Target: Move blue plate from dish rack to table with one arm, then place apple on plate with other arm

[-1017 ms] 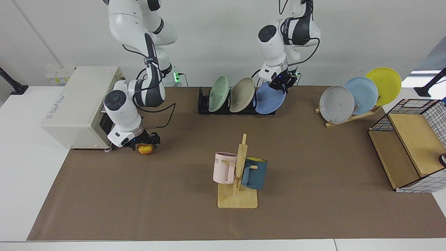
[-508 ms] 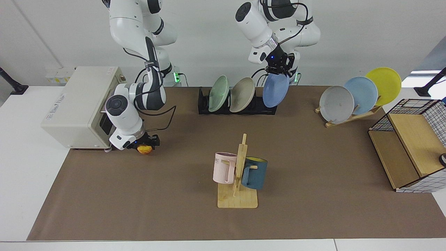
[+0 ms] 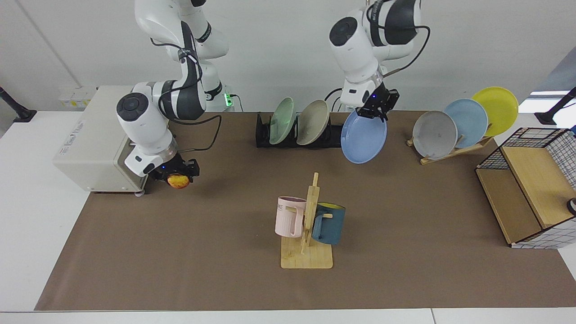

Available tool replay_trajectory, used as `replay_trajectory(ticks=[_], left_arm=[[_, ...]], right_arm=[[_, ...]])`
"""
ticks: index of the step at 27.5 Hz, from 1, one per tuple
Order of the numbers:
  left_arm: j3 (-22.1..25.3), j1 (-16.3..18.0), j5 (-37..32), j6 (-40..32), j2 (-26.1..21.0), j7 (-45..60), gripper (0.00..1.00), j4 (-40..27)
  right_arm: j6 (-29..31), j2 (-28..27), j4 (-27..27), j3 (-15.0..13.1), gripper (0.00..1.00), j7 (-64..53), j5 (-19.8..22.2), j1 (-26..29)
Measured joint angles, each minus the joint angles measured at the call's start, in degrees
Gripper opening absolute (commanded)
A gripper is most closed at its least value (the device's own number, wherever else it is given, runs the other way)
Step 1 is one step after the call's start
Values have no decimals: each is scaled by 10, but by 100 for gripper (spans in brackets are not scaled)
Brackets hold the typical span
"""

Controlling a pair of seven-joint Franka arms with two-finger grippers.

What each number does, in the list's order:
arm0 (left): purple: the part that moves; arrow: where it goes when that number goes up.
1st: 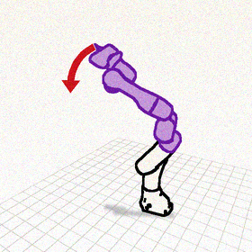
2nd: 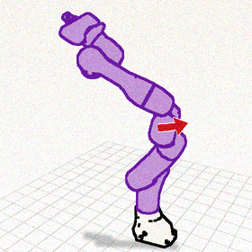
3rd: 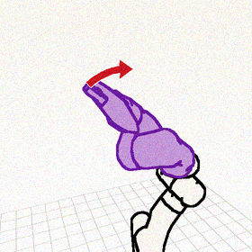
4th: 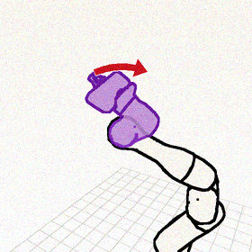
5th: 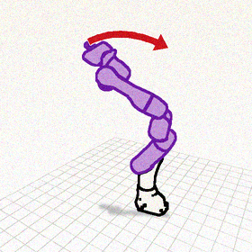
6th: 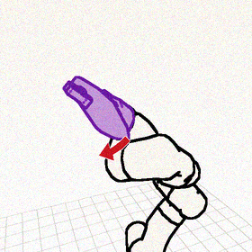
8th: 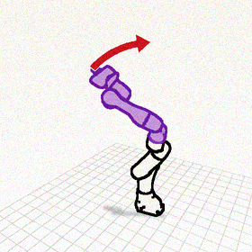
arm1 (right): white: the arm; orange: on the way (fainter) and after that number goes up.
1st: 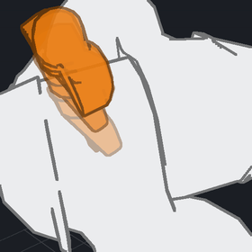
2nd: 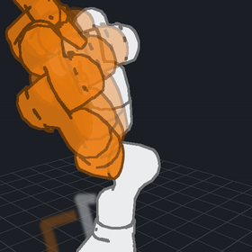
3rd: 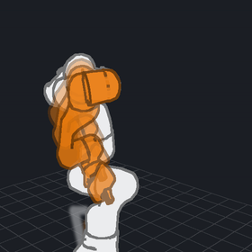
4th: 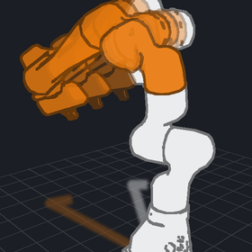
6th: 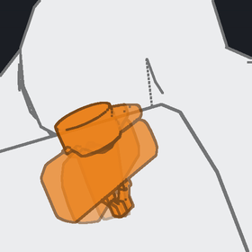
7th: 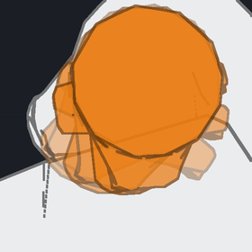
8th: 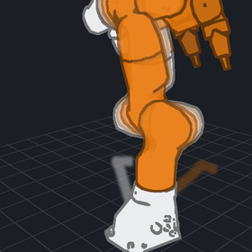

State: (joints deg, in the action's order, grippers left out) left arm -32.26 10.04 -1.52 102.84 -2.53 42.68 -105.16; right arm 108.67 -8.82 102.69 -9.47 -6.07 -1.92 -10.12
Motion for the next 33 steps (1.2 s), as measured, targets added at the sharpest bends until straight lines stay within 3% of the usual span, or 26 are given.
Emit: replay_trajectory(ticks=[6, 11, 25, 26, 28, 29, 30, 33], left_arm=[[2, -4, 86, 129, 10, 9, 0, -68], [-2, -39, 103, 246, -3, 48, 0, -143], [-4, -79, 105, 350, -24, 61, 0, -221], [-4, -81, 105, 353, -24, 61, 9, -224], [-4, -82, 105, 356, -24, 60, 58, -227], [-4, -83, 105, 356, -24, 59, 86, -228], [-4, -83, 105, 356, -24, 57, 100, -229], [-4, -83, 104, 355, -24, 41, 100, -231]], right_arm=[[-20, 26, -5, 0, 0, 0, 9, 0], [-24, 36, -5, 2, 0, 0, 10, -1], [-25, 36, -4, 9, 0, 16, 11, -8], [-25, 36, -4, 10, 0, 21, 11, -10], [-25, 36, -4, 10, 0, 29, 11, -14], [-25, 36, -4, 10, 0, 31, 11, -16], [-25, 36, -4, 10, 0, 33, 11, -17], [-26, 36, -4, 10, 0, 35, 11, -20]])
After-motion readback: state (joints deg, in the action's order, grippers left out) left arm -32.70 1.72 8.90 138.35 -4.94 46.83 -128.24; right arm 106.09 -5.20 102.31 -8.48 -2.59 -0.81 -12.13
